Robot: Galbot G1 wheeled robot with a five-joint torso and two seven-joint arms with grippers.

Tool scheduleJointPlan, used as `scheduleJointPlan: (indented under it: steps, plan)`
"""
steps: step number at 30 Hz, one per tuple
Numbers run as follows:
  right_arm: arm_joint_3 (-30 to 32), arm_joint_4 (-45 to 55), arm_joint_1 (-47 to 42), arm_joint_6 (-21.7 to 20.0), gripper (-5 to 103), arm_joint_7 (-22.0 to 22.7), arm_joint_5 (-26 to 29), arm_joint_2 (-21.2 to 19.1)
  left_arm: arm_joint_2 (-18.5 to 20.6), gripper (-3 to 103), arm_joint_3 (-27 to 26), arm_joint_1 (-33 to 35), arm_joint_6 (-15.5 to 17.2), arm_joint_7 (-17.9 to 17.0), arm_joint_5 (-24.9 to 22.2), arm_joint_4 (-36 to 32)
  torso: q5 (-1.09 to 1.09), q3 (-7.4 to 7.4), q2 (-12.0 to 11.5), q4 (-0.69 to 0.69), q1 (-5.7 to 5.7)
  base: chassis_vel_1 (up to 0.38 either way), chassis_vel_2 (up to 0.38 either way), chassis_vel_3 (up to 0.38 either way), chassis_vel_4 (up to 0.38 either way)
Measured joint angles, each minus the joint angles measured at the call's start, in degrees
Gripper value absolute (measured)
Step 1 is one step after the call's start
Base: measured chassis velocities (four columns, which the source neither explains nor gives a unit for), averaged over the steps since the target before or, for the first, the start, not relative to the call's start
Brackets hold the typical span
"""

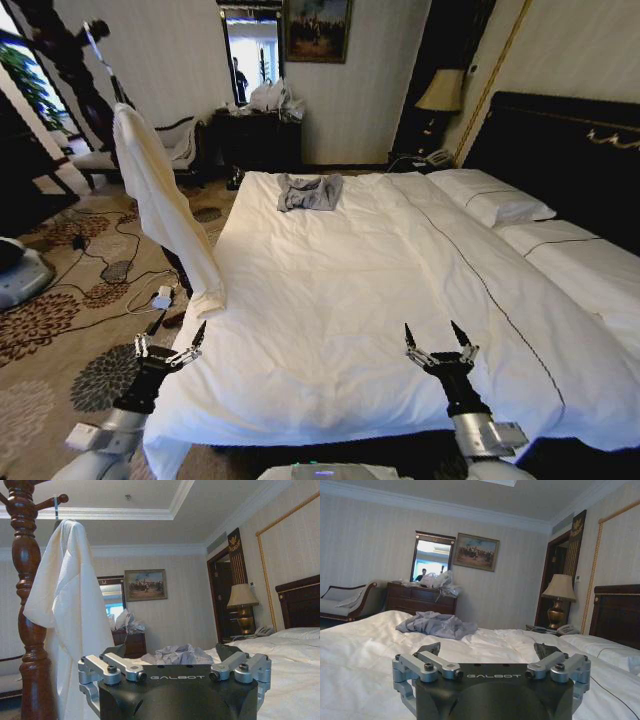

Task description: Pick up the clothes from the bed and hang them on the clothes hanger.

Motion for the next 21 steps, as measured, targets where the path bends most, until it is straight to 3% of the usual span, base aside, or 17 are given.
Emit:
scheduleJointPlan:
  steps: [21]
  plan:
    - [0.0,0.0,0.0,0.0,100,0.0,0.0,0.0,0.1,100,0.0,0.0,0.0,-0.1,-0.1,0.1,0.00,0.00,0.0,0.00,0.00,0.000,0.000,0.000,0.000]
